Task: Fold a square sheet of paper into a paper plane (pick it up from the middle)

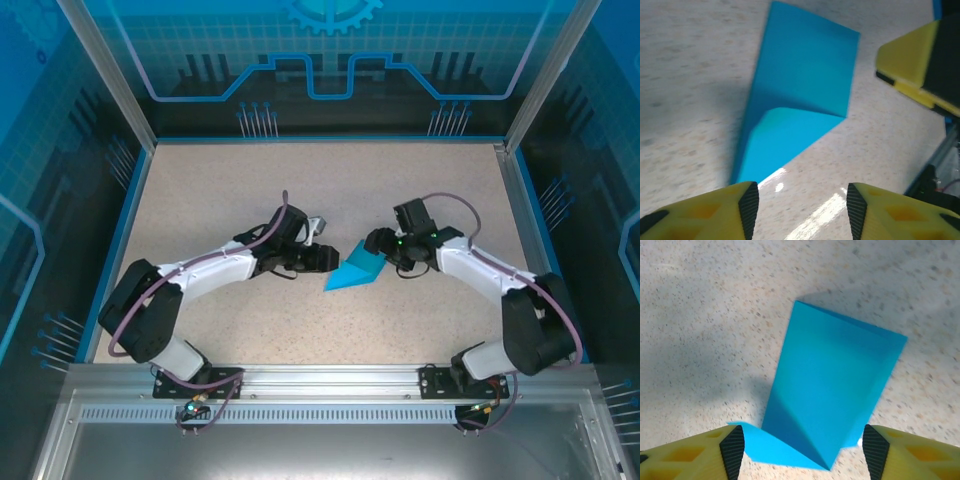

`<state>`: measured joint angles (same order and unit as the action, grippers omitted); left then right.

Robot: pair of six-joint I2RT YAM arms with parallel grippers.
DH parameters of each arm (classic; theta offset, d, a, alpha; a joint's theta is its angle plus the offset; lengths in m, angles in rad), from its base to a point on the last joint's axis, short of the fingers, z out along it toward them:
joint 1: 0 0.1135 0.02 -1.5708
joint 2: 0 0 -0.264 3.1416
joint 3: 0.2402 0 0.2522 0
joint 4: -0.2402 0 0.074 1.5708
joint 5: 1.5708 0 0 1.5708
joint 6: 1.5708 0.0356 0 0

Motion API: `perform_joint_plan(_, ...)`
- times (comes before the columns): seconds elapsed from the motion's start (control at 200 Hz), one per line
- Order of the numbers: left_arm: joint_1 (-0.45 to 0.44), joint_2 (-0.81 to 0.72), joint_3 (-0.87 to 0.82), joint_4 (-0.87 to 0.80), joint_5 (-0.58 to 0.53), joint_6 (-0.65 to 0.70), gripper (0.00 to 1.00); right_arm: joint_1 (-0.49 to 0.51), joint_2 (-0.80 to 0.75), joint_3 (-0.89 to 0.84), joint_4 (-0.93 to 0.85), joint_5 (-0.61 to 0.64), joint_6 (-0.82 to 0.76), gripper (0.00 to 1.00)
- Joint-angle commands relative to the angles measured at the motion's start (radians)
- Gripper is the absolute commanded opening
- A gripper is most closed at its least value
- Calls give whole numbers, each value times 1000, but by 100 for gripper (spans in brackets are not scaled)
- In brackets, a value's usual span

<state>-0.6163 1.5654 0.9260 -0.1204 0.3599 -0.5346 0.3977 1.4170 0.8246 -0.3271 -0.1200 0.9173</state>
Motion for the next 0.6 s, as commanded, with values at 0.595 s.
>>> perform_joint_plan(0.595,-12,267,133,123,6,22,17,47,58,-213,395,-241,83,71)
